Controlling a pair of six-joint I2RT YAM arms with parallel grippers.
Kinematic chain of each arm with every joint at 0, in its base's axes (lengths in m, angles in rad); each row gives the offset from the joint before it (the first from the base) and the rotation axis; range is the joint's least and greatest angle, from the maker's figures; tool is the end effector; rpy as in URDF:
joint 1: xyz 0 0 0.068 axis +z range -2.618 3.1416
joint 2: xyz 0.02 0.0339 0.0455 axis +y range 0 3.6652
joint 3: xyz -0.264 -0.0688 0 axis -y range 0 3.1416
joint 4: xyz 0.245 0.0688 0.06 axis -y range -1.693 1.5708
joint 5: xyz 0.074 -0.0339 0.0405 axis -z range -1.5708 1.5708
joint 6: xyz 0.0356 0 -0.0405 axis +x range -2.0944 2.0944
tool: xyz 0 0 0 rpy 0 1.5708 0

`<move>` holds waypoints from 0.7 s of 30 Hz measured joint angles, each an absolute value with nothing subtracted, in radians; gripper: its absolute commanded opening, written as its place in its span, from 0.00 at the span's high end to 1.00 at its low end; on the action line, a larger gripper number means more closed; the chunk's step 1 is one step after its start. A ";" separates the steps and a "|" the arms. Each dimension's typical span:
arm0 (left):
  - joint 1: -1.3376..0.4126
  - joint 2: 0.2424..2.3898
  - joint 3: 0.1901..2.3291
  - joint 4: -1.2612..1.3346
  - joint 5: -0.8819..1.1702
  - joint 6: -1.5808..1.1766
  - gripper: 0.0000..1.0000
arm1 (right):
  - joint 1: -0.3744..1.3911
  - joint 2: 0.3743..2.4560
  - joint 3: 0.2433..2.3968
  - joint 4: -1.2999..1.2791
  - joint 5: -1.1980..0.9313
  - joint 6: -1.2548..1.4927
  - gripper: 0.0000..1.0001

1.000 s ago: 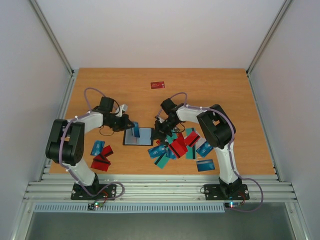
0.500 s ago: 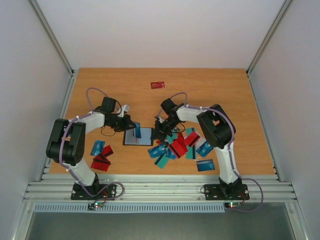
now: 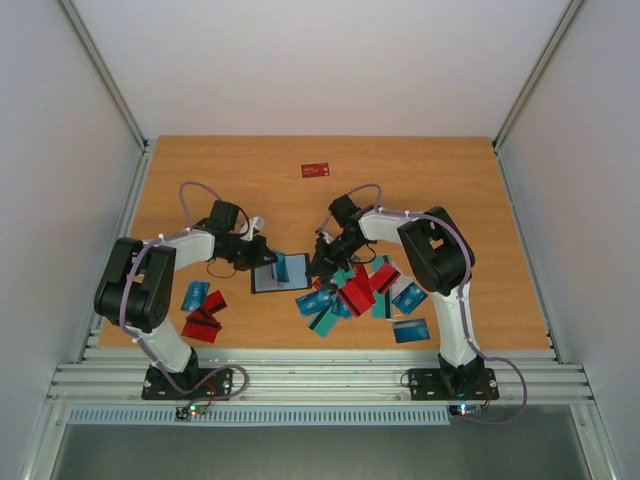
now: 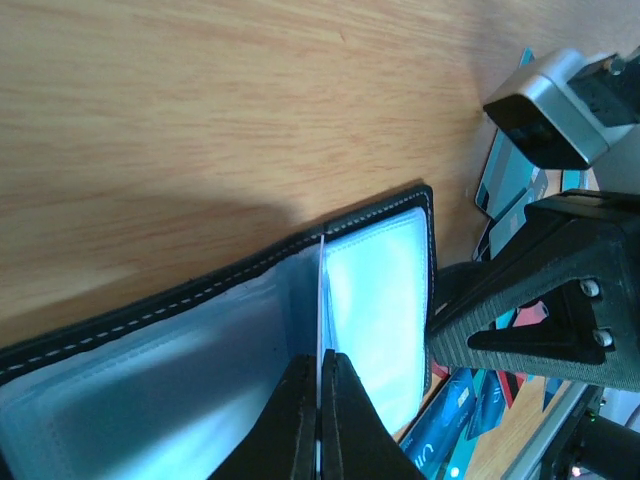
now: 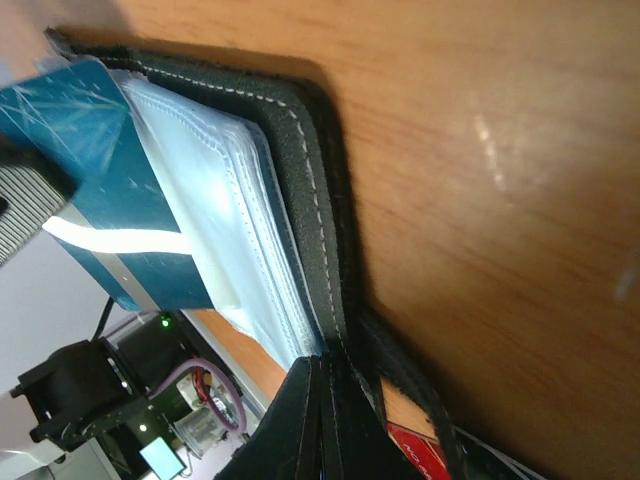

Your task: Put the credit cards into the card holder

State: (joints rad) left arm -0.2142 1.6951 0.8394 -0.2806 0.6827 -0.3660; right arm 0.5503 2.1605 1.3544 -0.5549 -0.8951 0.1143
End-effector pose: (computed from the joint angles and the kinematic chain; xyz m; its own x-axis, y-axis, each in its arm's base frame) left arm 0.2898 -0.0860 0.1376 -0.9795 -0.0711 -0.1883 0.0791 0.7242 -0.6850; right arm 0.3262 0.2327 0.1035 -0.8813 -0.4570 -0.1199 -0.3675 0.5035 0.7819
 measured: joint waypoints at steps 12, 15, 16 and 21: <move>-0.244 1.691 0.798 -0.205 0.683 -0.473 1.00 | 0.531 2.159 1.343 -0.546 -0.905 0.099 0.99; -0.244 1.695 0.799 -0.206 0.683 -0.476 1.00 | 0.530 2.159 1.341 -0.543 -0.907 0.096 0.99; -0.244 1.699 0.800 -0.207 0.683 -0.476 1.00 | 0.530 2.159 1.341 -0.543 -0.907 0.095 0.99; -0.244 1.703 0.806 -0.217 0.675 -0.481 1.00 | 0.529 2.159 1.340 -0.542 -0.910 0.089 0.99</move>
State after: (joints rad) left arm -0.2440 1.7031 0.8059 -0.2173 0.6754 -0.4812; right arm 0.5289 2.1586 1.3396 -0.5419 -0.9100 0.0887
